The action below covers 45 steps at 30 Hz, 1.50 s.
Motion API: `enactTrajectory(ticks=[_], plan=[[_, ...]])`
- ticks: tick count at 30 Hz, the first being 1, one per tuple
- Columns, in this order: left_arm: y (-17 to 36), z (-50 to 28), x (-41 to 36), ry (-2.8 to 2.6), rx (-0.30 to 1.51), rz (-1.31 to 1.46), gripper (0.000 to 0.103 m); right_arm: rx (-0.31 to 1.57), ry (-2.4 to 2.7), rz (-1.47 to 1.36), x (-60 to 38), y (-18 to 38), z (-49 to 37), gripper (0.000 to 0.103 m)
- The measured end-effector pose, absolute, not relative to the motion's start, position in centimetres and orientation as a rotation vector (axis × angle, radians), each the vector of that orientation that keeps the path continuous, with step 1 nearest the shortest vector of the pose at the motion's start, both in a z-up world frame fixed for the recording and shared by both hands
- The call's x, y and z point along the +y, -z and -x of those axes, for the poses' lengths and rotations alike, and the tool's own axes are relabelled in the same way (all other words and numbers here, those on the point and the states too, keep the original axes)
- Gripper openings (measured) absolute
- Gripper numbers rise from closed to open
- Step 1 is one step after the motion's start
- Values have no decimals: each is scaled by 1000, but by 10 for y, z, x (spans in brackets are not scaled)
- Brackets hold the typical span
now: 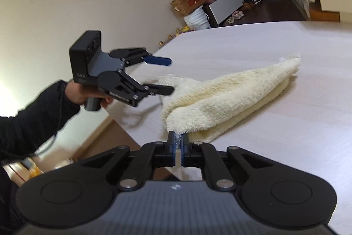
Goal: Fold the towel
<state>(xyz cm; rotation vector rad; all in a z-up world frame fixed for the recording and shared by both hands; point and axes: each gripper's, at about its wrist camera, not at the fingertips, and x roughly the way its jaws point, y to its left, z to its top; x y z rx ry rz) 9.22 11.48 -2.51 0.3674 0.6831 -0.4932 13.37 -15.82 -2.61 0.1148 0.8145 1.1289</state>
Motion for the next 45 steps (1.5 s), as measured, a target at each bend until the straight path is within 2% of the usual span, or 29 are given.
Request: enactTrajectory(ticks=[5, 8, 10, 15, 19, 21, 22, 25, 29, 31, 32, 33, 40, 41, 42, 45], plan=[[25, -90, 113, 475, 673, -374, 94, 826, -1132, -109, -165, 26, -126, 1], [20, -88, 119, 464, 676, -303, 85, 815, -1099, -143, -177, 28, -125, 1], [12, -79, 119, 486, 650, -256, 85, 800, -1095, -178, -183, 27, -124, 2], [0, -56, 104, 526, 626, -235, 86, 798, -1102, -226, -182, 29, -117, 33], [5, -44, 91, 546, 633, -254, 85, 807, -1100, -242, -173, 38, -110, 36], [9, -47, 95, 522, 645, -238, 72, 793, -1083, -241, -166, 40, -105, 37], [11, -51, 101, 505, 651, -219, 70, 788, -1078, -246, -165, 41, -103, 37], [15, -59, 121, 477, 659, -186, 63, 782, -1069, -262, -163, 42, -100, 39], [17, -64, 134, 488, 664, -183, 59, 775, -1050, -276, -163, 41, -98, 43], [19, -65, 135, 510, 666, -217, 43, 776, -1046, -290, -162, 42, -98, 43], [19, -66, 136, 522, 668, -227, 30, 777, -1042, -292, -162, 43, -98, 43], [19, -66, 136, 534, 672, -234, 26, 778, -1039, -293, -162, 44, -98, 43], [16, -72, 136, 592, 695, -272, 17, 770, -1023, -289, -164, 43, -91, 40], [15, -73, 135, 598, 700, -282, 16, 765, -1017, -284, -163, 43, -90, 29], [15, -73, 133, 596, 697, -308, 15, 756, -1000, -265, -161, 43, -89, 6], [15, -77, 130, 580, 683, -361, 12, 737, -988, -217, -163, 43, -85, 5]])
